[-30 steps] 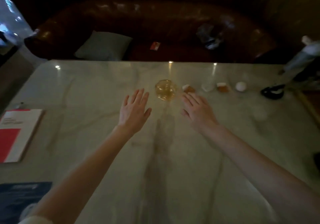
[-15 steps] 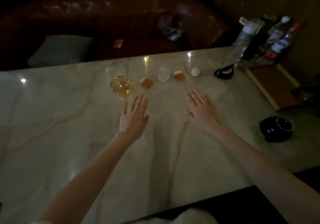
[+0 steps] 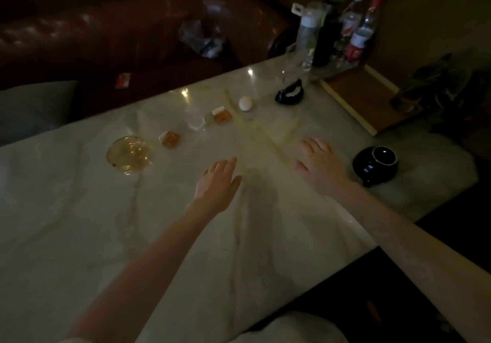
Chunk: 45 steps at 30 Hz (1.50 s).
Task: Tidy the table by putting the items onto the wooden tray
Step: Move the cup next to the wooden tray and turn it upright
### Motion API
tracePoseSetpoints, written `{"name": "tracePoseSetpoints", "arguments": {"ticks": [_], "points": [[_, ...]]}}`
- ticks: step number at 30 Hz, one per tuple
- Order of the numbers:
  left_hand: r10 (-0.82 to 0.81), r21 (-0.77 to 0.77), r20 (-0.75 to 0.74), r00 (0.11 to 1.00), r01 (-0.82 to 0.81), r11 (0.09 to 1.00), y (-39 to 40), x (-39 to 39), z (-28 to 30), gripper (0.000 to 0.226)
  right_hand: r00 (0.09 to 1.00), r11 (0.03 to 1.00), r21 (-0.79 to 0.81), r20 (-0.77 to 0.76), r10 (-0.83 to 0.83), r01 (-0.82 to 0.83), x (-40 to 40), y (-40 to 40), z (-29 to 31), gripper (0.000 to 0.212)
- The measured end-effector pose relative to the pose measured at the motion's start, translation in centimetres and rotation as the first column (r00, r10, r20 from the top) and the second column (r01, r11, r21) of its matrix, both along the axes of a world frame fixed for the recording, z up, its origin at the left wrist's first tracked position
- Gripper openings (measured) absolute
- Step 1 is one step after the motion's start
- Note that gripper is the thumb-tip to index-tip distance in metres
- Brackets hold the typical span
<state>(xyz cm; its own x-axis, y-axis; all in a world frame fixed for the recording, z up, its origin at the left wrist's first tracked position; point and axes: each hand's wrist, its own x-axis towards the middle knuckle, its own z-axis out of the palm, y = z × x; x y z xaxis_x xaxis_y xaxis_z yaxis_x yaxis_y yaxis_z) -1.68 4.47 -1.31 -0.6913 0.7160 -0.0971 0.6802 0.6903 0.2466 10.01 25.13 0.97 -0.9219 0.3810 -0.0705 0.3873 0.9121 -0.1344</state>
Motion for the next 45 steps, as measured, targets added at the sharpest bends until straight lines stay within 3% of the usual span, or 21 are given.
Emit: {"name": "tracePoseSetpoints", "arguments": {"ticks": [8,13,18,27,33,40,45], "points": [[-0.006,0.013,0.010,1.000,0.006,1.000,12.8,4.0,0.4,0.043,1.000,0.996,-0.093,0.016,0.009,-0.007,3.6,12.2,0.8,0.042],[-0.003,-0.003,0.056,0.998,0.003,1.000,19.7,6.9,-0.8,0.043,0.992,0.987,-0.104,0.018,0.128,-0.126,5.5,18.3,0.0,0.026],[-0.050,0.024,0.074,0.996,0.048,0.999,23.8,9.8,-4.3,0.043,0.967,0.960,-0.142,0.042,0.252,-0.244,6.2,20.2,-2.2,0.026],[-0.026,-0.110,0.053,0.998,0.031,0.993,24.5,14.3,-10.2,0.051,0.830,0.840,-0.162,0.146,0.539,-0.517,7.1,22.2,-4.4,0.036],[0.006,-0.068,0.015,1.000,-0.005,0.998,24.4,14.7,-11.5,0.050,0.766,0.777,-0.148,0.137,0.629,-0.612,7.0,22.1,-5.3,0.032],[0.024,-0.063,-0.008,1.000,-0.025,0.998,24.5,14.6,-11.7,0.051,0.686,0.727,-0.229,0.240,0.687,-0.648,5.5,22.2,-5.1,0.031],[0.047,-0.072,-0.012,0.999,-0.047,0.996,24.5,14.7,-11.6,0.051,0.664,0.708,-0.162,0.256,0.703,-0.687,4.7,22.2,-4.0,0.029]]}}
